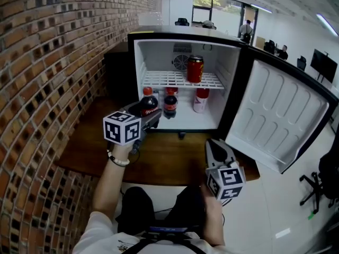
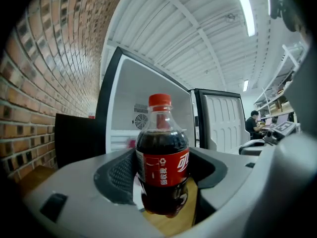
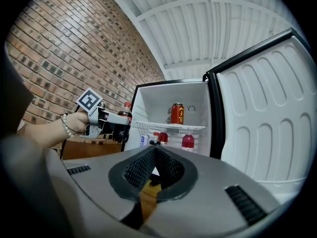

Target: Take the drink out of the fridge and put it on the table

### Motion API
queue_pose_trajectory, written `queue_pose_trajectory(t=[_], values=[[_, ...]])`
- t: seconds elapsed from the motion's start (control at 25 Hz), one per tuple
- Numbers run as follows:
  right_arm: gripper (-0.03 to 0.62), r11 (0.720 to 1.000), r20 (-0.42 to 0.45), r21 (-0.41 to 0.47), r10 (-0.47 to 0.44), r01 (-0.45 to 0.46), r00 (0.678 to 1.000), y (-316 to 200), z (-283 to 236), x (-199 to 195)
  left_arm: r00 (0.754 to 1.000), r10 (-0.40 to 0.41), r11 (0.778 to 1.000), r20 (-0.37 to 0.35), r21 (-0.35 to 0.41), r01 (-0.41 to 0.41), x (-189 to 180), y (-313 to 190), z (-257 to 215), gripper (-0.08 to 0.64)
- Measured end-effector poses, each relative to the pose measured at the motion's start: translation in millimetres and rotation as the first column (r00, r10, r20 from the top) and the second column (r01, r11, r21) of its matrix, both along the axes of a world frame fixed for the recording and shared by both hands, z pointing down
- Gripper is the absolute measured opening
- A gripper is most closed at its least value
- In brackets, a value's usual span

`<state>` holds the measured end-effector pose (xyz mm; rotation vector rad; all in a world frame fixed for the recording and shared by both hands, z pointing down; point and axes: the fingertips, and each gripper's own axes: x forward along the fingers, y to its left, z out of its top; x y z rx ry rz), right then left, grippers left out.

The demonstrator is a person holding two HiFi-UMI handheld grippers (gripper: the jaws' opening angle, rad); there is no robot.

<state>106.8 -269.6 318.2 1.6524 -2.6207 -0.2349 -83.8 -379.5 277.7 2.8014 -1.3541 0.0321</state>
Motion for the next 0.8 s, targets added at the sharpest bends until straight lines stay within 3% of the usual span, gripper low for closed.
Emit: queue_pose_trajectory(t=[0.52, 0.8], values=[[0.017, 1.0, -0.014, -0.009, -0.028, 0.028, 1.0, -1, 1, -12, 0.996, -0.076, 0.991, -0.053, -0.115, 0.07, -47, 3, 102, 0.308], [0.017, 0.999, -0.012, -0.015, -0.03, 0.03, 0.999, -1, 0, -15, 0.987, -0.158, 0.982, -0.024, -0.113, 0.154, -69, -11, 136, 0.308]])
